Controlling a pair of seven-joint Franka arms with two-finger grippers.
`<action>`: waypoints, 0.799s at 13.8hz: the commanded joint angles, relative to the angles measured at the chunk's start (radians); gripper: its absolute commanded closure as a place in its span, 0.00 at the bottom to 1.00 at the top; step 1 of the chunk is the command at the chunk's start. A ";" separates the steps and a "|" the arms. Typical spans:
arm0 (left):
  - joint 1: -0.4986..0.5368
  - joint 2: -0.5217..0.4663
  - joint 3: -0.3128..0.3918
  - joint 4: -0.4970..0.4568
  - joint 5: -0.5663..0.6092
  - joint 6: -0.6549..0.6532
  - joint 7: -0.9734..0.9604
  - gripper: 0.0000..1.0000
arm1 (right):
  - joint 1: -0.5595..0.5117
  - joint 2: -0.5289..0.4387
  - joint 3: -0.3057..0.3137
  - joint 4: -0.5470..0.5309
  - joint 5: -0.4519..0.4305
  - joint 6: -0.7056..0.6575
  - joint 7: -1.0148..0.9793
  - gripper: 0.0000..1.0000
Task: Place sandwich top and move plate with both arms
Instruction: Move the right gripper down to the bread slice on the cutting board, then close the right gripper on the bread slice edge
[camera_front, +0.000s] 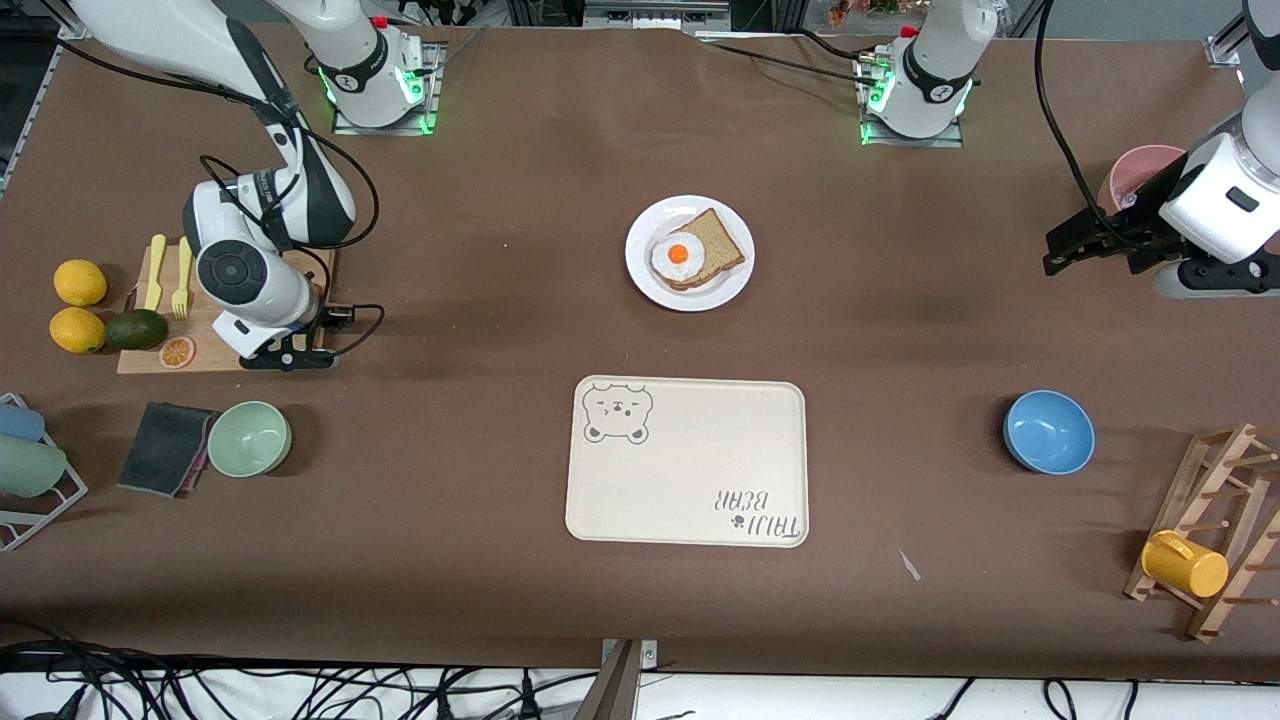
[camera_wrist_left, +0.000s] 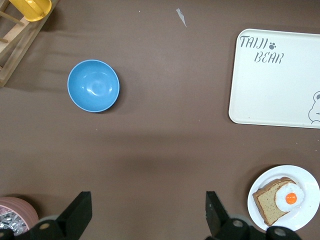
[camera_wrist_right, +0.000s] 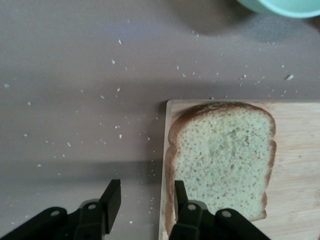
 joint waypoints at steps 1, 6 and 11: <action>0.006 0.009 0.001 0.021 -0.015 -0.013 0.027 0.00 | -0.004 -0.016 0.006 -0.032 -0.041 0.013 0.034 0.49; 0.008 0.009 0.003 0.020 -0.015 -0.013 0.028 0.00 | -0.005 -0.019 0.003 -0.044 -0.078 0.011 0.052 0.49; 0.010 0.009 0.003 0.020 -0.015 -0.013 0.028 0.00 | -0.005 -0.013 -0.002 -0.046 -0.121 0.011 0.055 0.49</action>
